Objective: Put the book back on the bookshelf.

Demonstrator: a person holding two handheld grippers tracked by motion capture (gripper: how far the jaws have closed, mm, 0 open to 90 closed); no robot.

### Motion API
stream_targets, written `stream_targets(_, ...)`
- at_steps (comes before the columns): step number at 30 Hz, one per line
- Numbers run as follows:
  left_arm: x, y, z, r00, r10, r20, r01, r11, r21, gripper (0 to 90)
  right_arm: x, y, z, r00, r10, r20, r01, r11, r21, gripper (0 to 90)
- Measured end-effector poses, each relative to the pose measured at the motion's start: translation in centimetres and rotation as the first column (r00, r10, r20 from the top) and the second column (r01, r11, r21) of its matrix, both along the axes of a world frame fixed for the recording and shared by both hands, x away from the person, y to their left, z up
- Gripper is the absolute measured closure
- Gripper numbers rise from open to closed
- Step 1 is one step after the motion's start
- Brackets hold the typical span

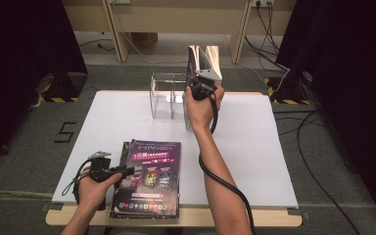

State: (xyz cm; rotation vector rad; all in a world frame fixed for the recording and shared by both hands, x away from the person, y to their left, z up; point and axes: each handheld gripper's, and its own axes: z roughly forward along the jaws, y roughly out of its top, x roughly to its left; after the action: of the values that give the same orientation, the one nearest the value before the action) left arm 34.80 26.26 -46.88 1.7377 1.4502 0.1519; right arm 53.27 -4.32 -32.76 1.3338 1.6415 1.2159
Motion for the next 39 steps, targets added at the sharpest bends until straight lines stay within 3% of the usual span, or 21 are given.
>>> stream_targets(20,-0.1,-0.2,0.0,1.0000,0.000,-0.002,0.000,1.0000,0.002,54.7,-1.4,-0.8,-1.1,0.9999,0.011,-0.006,-0.011,0.9999,-0.005,70.5)
stream_targets(23,-0.1,-0.1,0.0,1.0000,-0.001,-0.002,0.001,1.0000,0.003,54.7,-1.8,-0.8,-1.1,1.0000,0.003,0.000,-0.003,0.9996,-0.028,70.4)
stream_targets(39,-0.1,-0.3,-0.1,1.0000,-0.001,-0.005,0.001,1.0000,0.002,54.7,-2.7,-1.3,-1.6,1.0000,0.004,-0.002,-0.004,0.9992,-0.040,70.4)
